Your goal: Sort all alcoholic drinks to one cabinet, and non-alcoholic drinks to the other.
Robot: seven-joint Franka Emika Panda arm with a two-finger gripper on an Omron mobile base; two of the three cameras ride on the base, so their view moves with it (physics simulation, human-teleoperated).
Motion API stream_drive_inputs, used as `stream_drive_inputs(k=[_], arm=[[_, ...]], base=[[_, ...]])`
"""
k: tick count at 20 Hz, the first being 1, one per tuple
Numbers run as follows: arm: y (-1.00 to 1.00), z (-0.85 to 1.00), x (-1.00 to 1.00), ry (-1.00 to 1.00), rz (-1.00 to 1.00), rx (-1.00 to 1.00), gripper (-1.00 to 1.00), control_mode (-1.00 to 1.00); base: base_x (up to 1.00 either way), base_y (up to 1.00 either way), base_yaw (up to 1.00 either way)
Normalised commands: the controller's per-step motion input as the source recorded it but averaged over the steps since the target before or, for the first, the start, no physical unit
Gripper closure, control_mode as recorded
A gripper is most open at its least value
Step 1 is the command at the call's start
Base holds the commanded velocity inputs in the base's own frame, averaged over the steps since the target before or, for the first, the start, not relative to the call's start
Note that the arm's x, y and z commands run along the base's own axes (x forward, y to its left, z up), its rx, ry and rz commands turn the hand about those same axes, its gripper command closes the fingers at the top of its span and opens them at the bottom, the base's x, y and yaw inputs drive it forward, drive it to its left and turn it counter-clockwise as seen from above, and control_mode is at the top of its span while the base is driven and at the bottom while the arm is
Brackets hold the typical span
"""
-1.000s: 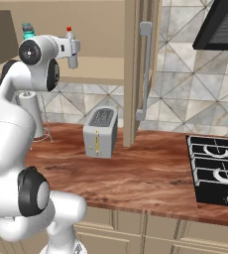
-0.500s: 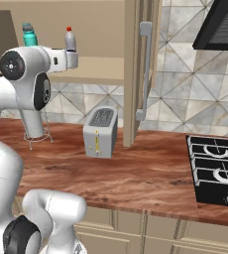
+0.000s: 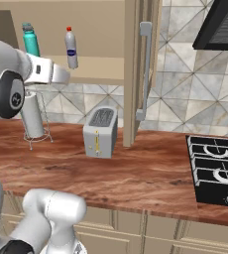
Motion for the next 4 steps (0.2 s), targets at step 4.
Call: stream_drive_inputs(k=[4], arm=[[-0.12,-0.3,-0.71,0.51,-0.11,0.0,-1.0,-1.0]], base=[[0.0,0.0,0.0]])
